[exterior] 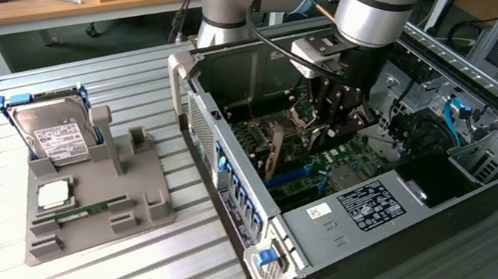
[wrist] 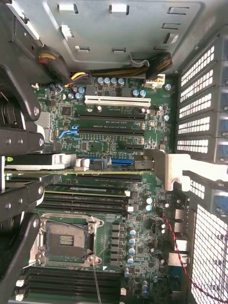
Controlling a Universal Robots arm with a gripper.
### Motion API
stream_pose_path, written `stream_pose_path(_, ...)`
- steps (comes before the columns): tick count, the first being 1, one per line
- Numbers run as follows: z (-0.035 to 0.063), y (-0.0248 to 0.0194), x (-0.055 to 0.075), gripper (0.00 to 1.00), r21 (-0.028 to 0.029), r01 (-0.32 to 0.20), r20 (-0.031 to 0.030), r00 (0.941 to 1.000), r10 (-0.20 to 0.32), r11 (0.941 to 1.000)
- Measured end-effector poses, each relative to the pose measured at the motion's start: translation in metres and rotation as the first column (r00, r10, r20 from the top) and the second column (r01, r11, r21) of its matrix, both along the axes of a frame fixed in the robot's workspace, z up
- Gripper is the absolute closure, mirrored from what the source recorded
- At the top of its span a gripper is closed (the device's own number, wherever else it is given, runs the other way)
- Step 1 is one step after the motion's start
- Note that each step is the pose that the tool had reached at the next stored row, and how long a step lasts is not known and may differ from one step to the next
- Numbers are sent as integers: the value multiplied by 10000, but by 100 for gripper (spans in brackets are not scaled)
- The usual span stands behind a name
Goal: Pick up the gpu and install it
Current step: 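Insert the gpu into the slot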
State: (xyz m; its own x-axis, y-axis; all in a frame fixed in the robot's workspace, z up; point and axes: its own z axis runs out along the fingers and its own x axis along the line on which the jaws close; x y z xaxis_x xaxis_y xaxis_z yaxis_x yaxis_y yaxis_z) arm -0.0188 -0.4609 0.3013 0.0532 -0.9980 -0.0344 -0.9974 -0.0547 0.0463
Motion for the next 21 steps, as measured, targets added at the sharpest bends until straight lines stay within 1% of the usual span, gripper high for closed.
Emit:
stream_pose_path(2, -16, -1, -2, 73, 1, 1, 0, 10000, -1, 10000)
stream_pose_path(3, -28, -12, -2, 73, 1, 1, 0, 10000, -1, 10000)
stream_pose_path(11, -36, -23, -10, 73, 1, 1, 0, 10000, -1, 10000)
stream_pose_path(21, -38, -24, -22, 73, 1, 0, 0, 10000, 0, 10000)
